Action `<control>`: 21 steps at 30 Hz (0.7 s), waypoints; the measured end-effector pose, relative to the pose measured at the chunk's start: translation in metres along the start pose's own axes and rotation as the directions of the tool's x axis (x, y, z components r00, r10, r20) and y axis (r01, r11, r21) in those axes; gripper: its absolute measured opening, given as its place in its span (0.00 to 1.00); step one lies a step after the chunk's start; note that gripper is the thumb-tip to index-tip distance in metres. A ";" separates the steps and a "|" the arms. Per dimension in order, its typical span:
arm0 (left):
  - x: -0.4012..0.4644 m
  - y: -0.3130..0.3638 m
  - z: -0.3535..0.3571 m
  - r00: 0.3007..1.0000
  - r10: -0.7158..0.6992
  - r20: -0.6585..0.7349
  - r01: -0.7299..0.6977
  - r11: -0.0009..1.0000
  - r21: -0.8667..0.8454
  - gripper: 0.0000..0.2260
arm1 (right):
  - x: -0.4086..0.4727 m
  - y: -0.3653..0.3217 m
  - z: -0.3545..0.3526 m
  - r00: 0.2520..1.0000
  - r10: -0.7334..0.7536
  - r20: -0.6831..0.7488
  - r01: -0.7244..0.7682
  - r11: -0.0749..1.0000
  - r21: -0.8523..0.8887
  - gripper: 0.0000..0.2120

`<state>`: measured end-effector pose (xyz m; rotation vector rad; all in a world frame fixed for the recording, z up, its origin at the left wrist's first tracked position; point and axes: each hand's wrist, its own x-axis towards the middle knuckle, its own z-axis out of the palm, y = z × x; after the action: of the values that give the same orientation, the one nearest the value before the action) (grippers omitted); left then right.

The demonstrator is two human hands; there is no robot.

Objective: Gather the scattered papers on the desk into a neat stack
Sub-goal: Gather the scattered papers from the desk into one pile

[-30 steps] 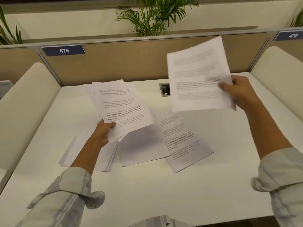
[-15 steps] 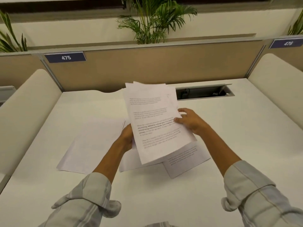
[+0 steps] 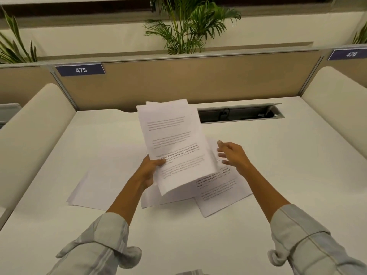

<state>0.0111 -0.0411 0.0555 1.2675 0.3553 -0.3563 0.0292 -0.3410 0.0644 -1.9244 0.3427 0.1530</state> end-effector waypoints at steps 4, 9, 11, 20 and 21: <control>0.002 0.010 -0.020 0.997 0.011 -0.071 -0.013 1.000 -0.020 0.20 | -0.004 0.039 -0.010 0.990 0.094 -0.103 -0.139 0.686 -0.714 0.41; 0.000 0.013 -0.030 0.995 -0.003 -0.095 -0.001 0.999 -0.037 0.19 | -0.010 0.056 -0.004 0.971 0.228 -0.074 -0.201 0.605 -0.771 0.42; -0.001 0.013 -0.032 0.995 -0.006 -0.101 0.003 1.000 -0.031 0.19 | -0.006 0.056 -0.008 0.967 0.252 -0.042 -0.205 0.668 -0.715 0.39; -0.001 0.013 -0.042 0.991 -0.009 -0.133 0.004 0.999 -0.037 0.18 | 0.003 0.038 -0.059 0.985 0.144 -0.093 -0.168 0.920 -0.353 0.25; 0.000 0.014 -0.042 0.991 -0.009 -0.136 0.003 0.999 -0.038 0.19 | 0.001 0.028 -0.071 0.980 0.095 -0.177 -0.146 0.942 -0.303 0.27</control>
<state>0.0147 0.0033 0.0560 1.2574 0.4800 -0.2675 0.0177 -0.4166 0.0656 -2.2389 0.5738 0.1406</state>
